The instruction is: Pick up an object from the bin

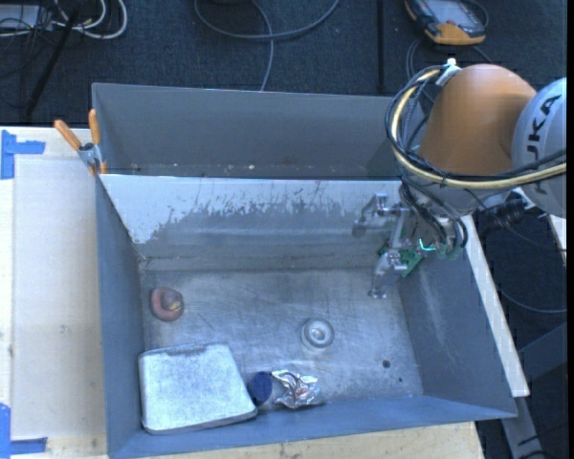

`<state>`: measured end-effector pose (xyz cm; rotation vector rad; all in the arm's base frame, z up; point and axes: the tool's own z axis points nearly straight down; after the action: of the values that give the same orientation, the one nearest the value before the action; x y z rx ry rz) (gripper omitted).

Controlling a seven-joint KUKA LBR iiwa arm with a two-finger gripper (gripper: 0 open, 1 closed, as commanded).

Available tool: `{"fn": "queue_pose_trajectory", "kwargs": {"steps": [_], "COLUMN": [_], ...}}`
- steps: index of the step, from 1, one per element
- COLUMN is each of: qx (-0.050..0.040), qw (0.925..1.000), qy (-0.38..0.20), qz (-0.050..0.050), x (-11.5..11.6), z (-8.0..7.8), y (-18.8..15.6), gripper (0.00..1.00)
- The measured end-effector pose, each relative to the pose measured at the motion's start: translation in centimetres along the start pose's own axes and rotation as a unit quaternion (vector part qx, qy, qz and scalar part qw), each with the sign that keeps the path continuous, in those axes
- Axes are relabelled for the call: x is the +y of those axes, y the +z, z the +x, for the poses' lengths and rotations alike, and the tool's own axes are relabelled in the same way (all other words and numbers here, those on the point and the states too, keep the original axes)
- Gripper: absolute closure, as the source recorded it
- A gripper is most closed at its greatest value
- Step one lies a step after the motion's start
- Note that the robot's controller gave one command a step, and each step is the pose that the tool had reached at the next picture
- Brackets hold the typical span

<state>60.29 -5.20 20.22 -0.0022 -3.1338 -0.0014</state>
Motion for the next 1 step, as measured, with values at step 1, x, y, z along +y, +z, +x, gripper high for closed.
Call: {"fn": "queue_pose_trajectory", "kwargs": {"steps": [1], "qx": [-0.0057], "qw": [0.9966], "qy": [-0.082], "qz": [0.0], "x": [5.56], "z": [4.97], "y": [13.25], "gripper": [0.0]}}
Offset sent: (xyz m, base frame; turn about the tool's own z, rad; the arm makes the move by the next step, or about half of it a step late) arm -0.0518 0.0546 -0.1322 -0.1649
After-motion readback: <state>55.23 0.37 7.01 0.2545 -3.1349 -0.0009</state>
